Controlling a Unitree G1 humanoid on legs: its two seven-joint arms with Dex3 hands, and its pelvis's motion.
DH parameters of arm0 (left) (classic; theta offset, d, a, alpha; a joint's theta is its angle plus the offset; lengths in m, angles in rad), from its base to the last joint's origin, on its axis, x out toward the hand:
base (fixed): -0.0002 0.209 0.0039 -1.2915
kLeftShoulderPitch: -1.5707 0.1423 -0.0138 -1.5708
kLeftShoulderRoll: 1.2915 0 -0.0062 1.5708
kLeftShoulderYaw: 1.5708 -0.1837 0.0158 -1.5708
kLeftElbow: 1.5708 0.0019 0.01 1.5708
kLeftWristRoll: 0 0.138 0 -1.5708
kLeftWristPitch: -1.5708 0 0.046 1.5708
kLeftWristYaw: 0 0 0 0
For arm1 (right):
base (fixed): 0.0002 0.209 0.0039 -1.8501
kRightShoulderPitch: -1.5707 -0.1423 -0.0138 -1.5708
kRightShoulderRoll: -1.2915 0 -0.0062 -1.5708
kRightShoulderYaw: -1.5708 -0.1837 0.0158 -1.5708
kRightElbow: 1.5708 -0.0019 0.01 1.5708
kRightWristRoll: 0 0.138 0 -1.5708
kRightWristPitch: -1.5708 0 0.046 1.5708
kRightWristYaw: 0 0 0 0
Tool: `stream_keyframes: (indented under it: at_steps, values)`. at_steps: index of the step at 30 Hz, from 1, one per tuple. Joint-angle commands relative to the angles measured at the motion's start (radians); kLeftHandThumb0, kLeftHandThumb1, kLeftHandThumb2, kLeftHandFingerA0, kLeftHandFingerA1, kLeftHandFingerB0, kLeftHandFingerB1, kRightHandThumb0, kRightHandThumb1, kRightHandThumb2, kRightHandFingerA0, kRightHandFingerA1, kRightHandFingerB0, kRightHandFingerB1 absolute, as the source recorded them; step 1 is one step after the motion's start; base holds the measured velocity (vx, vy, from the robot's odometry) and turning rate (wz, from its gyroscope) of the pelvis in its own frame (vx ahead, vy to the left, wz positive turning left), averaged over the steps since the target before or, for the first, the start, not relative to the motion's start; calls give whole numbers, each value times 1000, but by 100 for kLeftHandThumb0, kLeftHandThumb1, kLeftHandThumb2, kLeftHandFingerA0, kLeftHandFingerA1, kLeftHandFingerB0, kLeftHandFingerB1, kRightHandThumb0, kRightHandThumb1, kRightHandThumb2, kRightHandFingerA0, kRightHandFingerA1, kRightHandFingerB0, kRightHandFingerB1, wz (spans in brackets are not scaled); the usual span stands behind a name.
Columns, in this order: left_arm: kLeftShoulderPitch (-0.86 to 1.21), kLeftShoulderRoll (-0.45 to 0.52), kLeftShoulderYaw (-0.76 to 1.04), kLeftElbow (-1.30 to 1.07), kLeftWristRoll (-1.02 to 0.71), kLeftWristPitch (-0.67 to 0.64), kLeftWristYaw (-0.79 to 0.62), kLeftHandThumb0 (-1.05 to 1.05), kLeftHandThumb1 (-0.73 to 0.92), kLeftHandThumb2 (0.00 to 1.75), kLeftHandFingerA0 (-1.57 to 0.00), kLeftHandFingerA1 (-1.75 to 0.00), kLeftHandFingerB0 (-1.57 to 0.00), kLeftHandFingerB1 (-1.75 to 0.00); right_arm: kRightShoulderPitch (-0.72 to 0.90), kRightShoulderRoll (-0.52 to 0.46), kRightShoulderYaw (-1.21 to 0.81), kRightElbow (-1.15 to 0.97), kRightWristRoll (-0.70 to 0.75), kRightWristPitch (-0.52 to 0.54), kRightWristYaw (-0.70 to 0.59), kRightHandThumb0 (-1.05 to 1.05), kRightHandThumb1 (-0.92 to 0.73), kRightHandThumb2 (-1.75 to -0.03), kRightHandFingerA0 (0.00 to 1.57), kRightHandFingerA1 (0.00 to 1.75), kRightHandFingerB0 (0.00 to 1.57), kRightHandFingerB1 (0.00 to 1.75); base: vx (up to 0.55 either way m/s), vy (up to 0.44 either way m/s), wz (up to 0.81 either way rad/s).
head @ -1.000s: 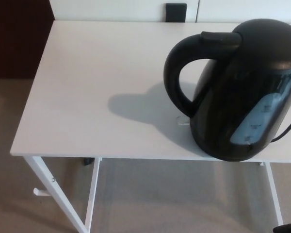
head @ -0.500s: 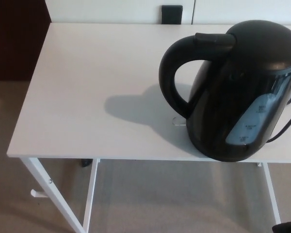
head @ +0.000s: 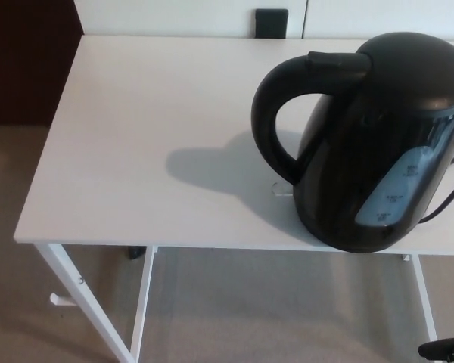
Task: The robot walk towards a table in front and uses its left hand to pick up the pot from the base and places it on the table
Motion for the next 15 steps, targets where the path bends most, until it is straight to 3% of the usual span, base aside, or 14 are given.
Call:
stream_keyframes:
  at_steps: [1, 2, 3, 4, 5, 6, 11, 12, 15]
  values:
    - [-24, 77, 102, -287, -96, 166, 102, 13, 21, 106, -14, -64, -8, -56, -18, -5, -2, -13, -2, 39, -11, -72, -20, -102, 56, 90, 44, 81, 0, 0, 0]
    - [-23, 74, 105, -295, -94, 173, 103, 13, 21, 106, -14, -64, -8, -56, -18, -5, -2, -13, -2, 39, -11, -72, -20, -102, 56, 90, 44, 81, 0, 0, 0]
    - [-72, 77, 93, -532, -146, 211, 121, -55, -3, 106, 0, -127, -15, -78, -23, -6, 3, 1, -10, 30, -17, -70, -24, -105, 54, 87, 39, 78, 0, 0, 0]
    - [-119, 84, 63, -679, -169, 235, 124, -101, 13, 78, -18, -121, -21, -82, -28, -5, 7, 14, -15, 22, -21, -76, -23, -98, 51, 99, 43, 90, 0, 0, 0]
    - [-152, 92, 33, -736, -170, 246, 120, -101, 13, 78, -18, -121, -21, -82, -30, -2, 8, 24, -16, 17, -22, -76, -23, -98, 51, 99, 43, 90, 0, 0, 0]
    - [-185, 96, 4, -774, -168, 266, 118, -92, 16, 72, -24, -112, -30, -80, -35, -2, 10, 26, -17, 17, -23, -70, -24, -105, 57, 89, 42, 79, 0, 0, 0]
    - [-199, 85, 5, -810, -158, 303, 118, -92, 16, 72, -24, -112, -30, -80, -38, -3, 11, 27, -16, 17, -24, -70, -24, -105, 57, 89, 42, 79, 0, 0, 0]
    - [-328, 105, -159, -869, -111, 352, 61, -67, 24, 50, -45, -58, -38, -49, -53, 1, 12, 32, -16, 29, -23, -78, -22, -97, 51, 99, 42, 89, 0, 0, 0]
    - [-392, 101, -256, -906, -66, 367, 26, -67, 25, 60, -47, -51, -38, -42, -67, 4, 14, 37, -17, 35, -25, -78, -22, -98, 51, 100, 41, 90, 0, 0, 0]
